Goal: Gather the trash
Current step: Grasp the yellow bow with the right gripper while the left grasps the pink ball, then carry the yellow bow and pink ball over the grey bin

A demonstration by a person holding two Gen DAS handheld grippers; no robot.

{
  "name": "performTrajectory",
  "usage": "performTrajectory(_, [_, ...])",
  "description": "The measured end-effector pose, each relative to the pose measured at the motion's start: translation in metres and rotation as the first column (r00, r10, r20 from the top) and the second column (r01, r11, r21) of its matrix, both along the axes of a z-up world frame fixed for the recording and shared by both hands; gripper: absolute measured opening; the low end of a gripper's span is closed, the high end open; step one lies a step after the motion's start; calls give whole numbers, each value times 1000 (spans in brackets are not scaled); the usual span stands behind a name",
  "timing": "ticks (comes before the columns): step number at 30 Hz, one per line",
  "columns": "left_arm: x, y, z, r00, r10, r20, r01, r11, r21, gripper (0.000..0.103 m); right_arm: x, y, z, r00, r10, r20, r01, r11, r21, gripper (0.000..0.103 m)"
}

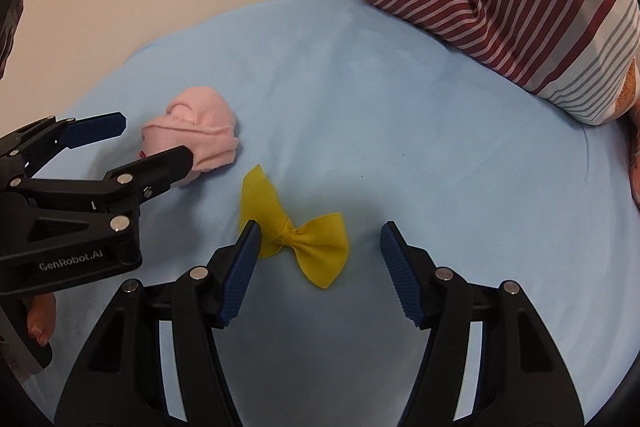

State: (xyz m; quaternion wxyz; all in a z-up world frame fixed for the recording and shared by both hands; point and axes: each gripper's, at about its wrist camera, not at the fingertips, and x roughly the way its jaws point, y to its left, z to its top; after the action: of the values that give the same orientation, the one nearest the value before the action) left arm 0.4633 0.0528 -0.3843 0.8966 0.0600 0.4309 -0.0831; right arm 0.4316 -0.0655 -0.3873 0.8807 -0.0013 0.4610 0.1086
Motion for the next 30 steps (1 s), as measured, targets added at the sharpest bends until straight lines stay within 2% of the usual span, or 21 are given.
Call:
performTrajectory(3, [1, -9, -6, 1000, -22, -14, 22, 1000, -8, 84, -1, 3, -1, 1000, 28, 8, -28, 1000, 6, 45])
performTrajectory(5, [-1, -14, -11, 999, -49, -23, 49, 999, -11, 73, -3, 6, 1, 999, 47, 14, -47, 999, -2, 37])
performTrajectory(6, [-1, -16, -13, 997, -61, -38, 60, 998, -31, 61, -4, 8, 0, 998, 57, 18, -57, 998, -17, 35])
performTrajectory(8, [-2, -18, -14, 998, -58, -37, 56, 998, -35, 59, -6, 9, 1, 997, 74, 29, -74, 997, -22, 23])
performTrajectory(9, [-3, -19, -14, 998, -60, -33, 59, 998, -28, 58, -6, 8, 1, 997, 77, 28, -77, 997, -13, 22])
performTrajectory(11, [-3, -19, -13, 998, -62, -30, 62, 998, -25, 57, -8, 7, 2, 996, 80, 32, -81, 997, 3, 7])
performTrajectory(22, [-16, -6, -6, 998, -38, -41, 38, 999, 0, 54, -18, 4, 19, 995, 72, 63, -75, 996, 45, 6])
performTrajectory(30, [-47, 11, 13, 999, -12, -35, 13, 1000, 28, 54, -35, -2, 35, 997, 59, 58, -63, 995, 79, 6])
